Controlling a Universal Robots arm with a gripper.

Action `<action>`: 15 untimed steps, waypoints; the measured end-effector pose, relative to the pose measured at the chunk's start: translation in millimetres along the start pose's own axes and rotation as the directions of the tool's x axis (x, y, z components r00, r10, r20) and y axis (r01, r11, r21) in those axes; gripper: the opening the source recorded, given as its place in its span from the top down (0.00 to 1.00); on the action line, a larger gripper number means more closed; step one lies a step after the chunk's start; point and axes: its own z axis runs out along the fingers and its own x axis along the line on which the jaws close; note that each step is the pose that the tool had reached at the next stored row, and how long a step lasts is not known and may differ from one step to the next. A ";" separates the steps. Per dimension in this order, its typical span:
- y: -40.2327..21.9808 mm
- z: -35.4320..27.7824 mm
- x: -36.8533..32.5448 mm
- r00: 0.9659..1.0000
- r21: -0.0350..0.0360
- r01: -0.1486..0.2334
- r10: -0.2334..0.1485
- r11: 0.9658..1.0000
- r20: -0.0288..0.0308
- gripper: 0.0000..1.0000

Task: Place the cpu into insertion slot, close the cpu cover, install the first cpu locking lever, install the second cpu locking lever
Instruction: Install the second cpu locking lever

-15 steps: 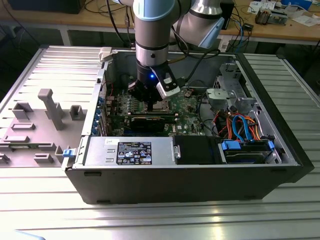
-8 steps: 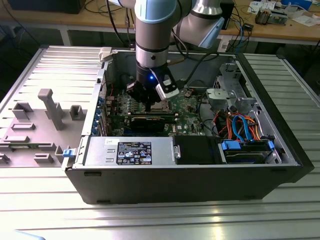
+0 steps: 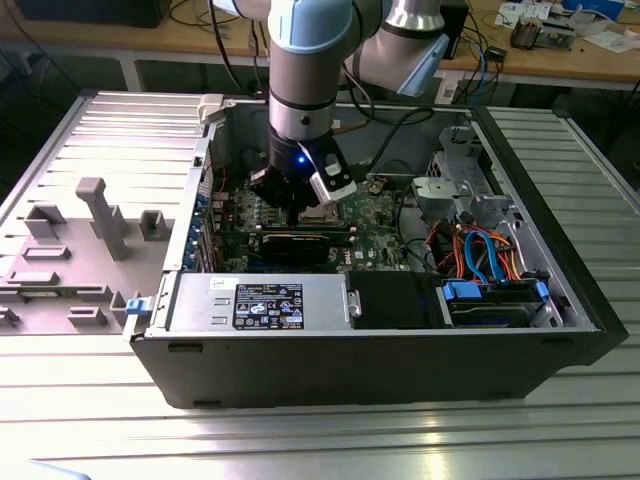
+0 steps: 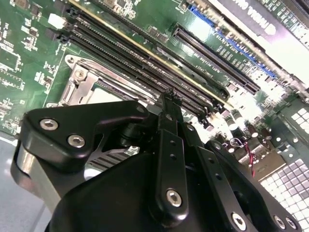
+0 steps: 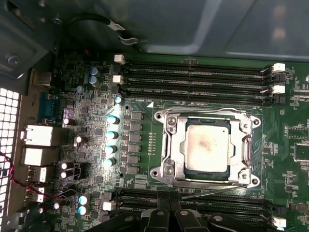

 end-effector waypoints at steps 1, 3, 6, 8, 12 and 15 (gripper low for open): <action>-0.5 0.1 0.1 1.000 0.000 0.001 -0.001 1.000 -0.001 0.89; -1.2 0.3 0.5 1.000 -0.001 0.001 -0.001 1.000 -0.003 0.89; -2.4 0.5 1.8 1.000 -0.002 0.006 -0.006 1.000 -0.008 0.89; -3.2 1.3 1.9 1.000 -0.003 0.008 -0.008 1.000 -0.012 0.89; -4.3 2.4 1.9 1.000 -0.011 0.007 -0.008 1.000 -0.021 0.89; -4.4 3.5 1.9 1.000 -0.014 0.007 -0.008 1.000 -0.023 0.89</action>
